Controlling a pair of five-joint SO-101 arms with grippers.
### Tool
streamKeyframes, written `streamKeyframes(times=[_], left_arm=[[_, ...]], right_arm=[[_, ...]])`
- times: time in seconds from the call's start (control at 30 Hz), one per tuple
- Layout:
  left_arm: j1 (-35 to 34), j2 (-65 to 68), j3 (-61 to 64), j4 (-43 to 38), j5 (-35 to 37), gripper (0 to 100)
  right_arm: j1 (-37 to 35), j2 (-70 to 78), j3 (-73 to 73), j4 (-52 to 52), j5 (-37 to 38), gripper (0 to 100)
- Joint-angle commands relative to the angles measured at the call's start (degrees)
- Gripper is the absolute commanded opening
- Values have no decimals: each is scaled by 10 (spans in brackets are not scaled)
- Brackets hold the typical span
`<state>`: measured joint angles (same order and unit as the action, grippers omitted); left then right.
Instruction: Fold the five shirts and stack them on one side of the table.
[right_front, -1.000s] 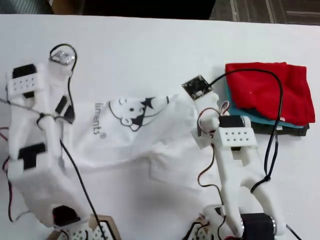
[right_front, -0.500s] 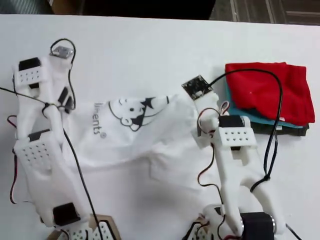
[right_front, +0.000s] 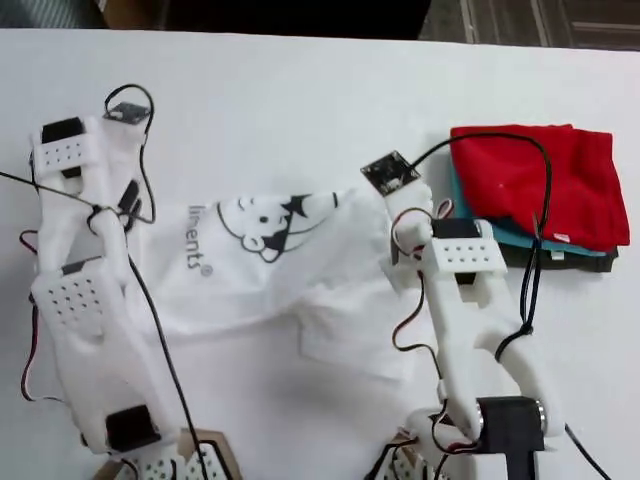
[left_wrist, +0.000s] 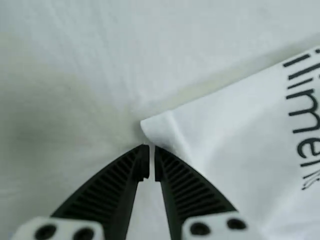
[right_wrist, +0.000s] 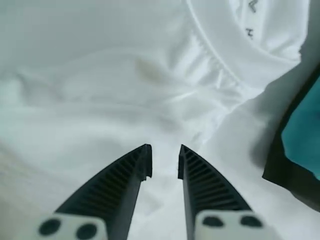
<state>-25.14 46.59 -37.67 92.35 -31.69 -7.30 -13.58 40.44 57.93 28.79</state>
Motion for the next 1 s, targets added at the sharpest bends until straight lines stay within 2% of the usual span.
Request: streamKeyframes(times=[0.0,0.13,0.3,0.7,0.97], left_arm=[[9,-6,-70,47,24,116],[8,0,-131,84,98,158],[15,2,-87,84,167,158],[15,-22,-101,99,182,158],[29,-101,-32,99,181,158]], right_arm=[[-7,1,-25,-5,-5,101],[-7,1,-24,-5,-5,101],[-5,1,-24,-5,-5,101],[-7,1,-23,-6,-5,101],[-7,2,-24,-7,-5,101]])
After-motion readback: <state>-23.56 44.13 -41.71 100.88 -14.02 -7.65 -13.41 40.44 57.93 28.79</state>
